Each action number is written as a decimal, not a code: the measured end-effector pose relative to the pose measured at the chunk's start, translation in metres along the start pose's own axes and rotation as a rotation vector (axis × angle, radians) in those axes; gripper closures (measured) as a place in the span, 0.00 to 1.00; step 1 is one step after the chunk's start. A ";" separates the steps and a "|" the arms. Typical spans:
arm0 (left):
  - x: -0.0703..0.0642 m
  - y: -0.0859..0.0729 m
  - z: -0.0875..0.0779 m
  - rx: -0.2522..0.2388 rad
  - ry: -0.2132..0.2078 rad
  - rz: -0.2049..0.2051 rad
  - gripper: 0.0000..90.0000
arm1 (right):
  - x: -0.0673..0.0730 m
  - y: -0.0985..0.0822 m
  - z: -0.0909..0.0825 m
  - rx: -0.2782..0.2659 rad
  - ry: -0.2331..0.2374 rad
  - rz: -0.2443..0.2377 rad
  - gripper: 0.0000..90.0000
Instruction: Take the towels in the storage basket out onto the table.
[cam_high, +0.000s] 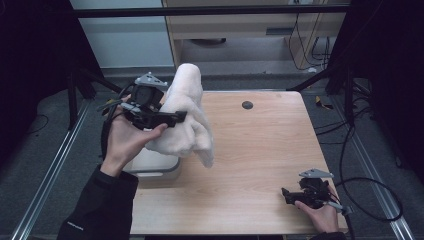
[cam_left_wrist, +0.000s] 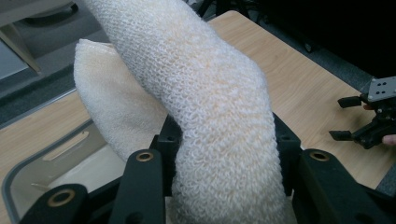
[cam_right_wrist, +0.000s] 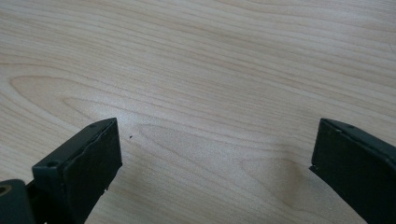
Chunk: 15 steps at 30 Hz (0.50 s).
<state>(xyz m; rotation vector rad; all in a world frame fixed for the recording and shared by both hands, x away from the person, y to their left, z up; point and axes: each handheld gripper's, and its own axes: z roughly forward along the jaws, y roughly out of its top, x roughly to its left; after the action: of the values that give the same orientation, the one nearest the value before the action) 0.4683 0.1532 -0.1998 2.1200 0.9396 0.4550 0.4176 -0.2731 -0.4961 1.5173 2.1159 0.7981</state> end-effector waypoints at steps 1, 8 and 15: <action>-0.002 0.001 0.003 -0.003 -0.008 -0.003 0.64 | 0.000 0.000 0.000 -0.001 0.001 0.000 0.02; -0.011 0.003 0.018 0.017 -0.028 0.018 0.64 | 0.000 0.000 0.000 -0.001 0.001 0.004 0.02; -0.019 0.004 0.036 0.032 -0.048 0.027 0.64 | -0.001 0.000 0.000 -0.004 0.000 0.003 0.02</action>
<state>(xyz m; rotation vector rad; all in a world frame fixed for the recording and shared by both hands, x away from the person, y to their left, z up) 0.4780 0.1191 -0.2199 2.1656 0.8973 0.4034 0.4175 -0.2737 -0.4960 1.5193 2.1109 0.8031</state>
